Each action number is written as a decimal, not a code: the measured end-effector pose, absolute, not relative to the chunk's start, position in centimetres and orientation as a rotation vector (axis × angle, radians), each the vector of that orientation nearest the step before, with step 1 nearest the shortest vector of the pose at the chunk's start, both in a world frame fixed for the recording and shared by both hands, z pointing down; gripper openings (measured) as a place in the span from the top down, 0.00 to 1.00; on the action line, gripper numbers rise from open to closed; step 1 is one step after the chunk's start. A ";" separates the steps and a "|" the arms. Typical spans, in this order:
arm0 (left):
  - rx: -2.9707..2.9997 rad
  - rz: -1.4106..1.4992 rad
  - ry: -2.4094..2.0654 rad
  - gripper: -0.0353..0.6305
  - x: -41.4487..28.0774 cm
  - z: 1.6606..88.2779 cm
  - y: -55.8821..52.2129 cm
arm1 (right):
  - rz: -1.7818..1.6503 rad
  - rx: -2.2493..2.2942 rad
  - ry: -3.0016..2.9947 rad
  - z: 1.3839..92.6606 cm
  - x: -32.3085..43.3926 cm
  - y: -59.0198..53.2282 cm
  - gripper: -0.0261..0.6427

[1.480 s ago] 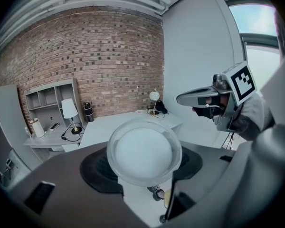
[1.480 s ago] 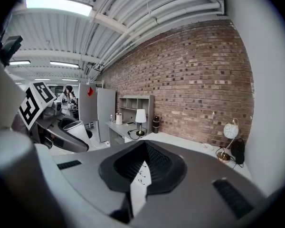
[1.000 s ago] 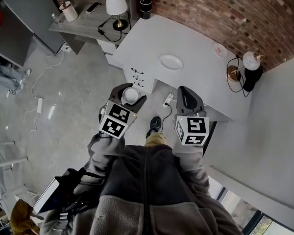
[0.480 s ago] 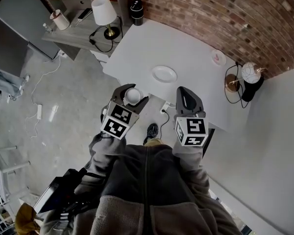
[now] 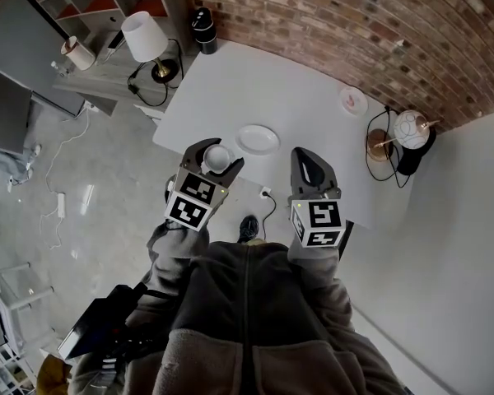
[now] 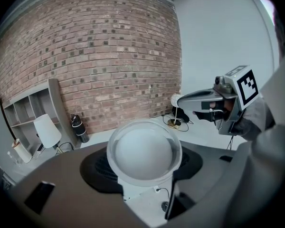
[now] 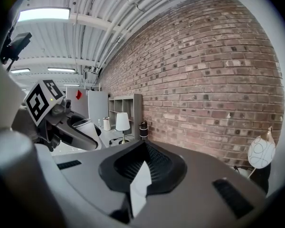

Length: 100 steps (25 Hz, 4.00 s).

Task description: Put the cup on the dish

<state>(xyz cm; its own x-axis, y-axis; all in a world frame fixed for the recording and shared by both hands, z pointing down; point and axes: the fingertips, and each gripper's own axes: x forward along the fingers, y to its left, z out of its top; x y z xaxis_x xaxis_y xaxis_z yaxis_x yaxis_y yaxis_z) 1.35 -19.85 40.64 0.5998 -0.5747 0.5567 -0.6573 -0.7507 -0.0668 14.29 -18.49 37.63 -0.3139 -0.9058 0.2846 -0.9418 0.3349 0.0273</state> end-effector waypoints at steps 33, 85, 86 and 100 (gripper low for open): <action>2.669 1.036 -0.766 0.56 7.4 58.6 -27.7 | 0.440 1.514 -2.166 54.6 14.3 -24.7 0.96; 2.711 1.061 -0.536 0.55 12.4 73.9 -33.1 | 0.696 1.467 -2.047 65.0 17.0 -25.9 0.96; 2.707 1.051 -0.550 0.55 12.2 73.6 -33.0 | 0.693 1.470 -2.046 64.9 17.1 -25.8 0.96; 2.691 0.771 -0.909 0.56 5.0 60.0 -31.0 | 0.537 1.545 -2.141 55.2 15.7 -26.2 0.96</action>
<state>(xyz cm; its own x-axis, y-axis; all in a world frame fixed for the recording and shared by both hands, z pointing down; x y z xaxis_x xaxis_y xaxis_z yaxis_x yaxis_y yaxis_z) 5.00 -30.96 60.01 0.6751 -0.5077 0.5352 -0.6110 -0.7913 0.0201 15.66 -26.23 55.24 -0.2763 -0.7803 0.5611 -0.9528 0.2990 -0.0534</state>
